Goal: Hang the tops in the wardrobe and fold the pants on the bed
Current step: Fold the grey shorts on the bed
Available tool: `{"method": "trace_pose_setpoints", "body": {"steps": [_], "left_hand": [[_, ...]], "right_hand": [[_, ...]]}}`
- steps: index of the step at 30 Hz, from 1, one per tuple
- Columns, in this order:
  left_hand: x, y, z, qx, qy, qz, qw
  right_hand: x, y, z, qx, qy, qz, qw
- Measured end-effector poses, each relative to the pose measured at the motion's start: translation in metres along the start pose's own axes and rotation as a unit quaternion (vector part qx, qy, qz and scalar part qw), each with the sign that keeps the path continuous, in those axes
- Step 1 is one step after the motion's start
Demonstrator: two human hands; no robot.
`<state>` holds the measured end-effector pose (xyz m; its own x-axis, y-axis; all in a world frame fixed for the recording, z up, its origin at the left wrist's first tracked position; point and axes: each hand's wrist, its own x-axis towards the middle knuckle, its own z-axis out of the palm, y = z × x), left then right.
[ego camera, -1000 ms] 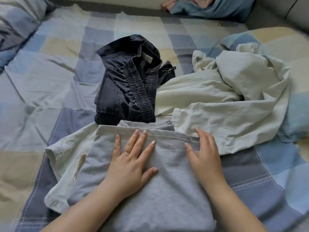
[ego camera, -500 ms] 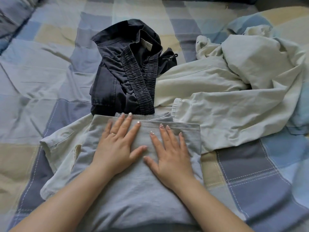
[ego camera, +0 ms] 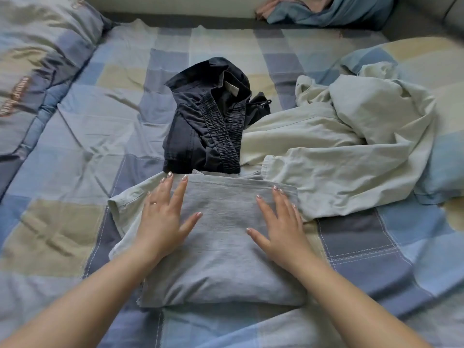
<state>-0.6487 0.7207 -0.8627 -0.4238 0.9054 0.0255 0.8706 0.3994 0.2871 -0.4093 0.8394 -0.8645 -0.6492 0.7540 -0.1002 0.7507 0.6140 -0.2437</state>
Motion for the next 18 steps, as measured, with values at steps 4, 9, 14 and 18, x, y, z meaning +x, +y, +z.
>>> {"method": "trace_pose_setpoints", "body": {"steps": [4, 9, 14, 18], "left_hand": [[-0.047, -0.004, -0.009, -0.107, 0.016, -0.079, 0.991], [-0.059, 0.002, -0.009, -0.163, 0.033, -0.124, 0.978], [-0.060, 0.004, -0.012, -0.194, 0.035, -0.208, 0.958], [-0.075, 0.006, -0.015, -0.165, 0.079, -0.249, 0.951]], "right_hand": [[-0.045, 0.015, -0.002, 0.055, -0.002, 0.074, 0.996], [-0.053, 0.002, 0.001, 0.230, -0.005, 0.087, 0.969], [-0.044, -0.012, 0.007, 0.247, 0.008, 0.065, 0.967], [-0.040, -0.008, 0.012, 0.257, 0.023, 0.072, 0.964]]}}
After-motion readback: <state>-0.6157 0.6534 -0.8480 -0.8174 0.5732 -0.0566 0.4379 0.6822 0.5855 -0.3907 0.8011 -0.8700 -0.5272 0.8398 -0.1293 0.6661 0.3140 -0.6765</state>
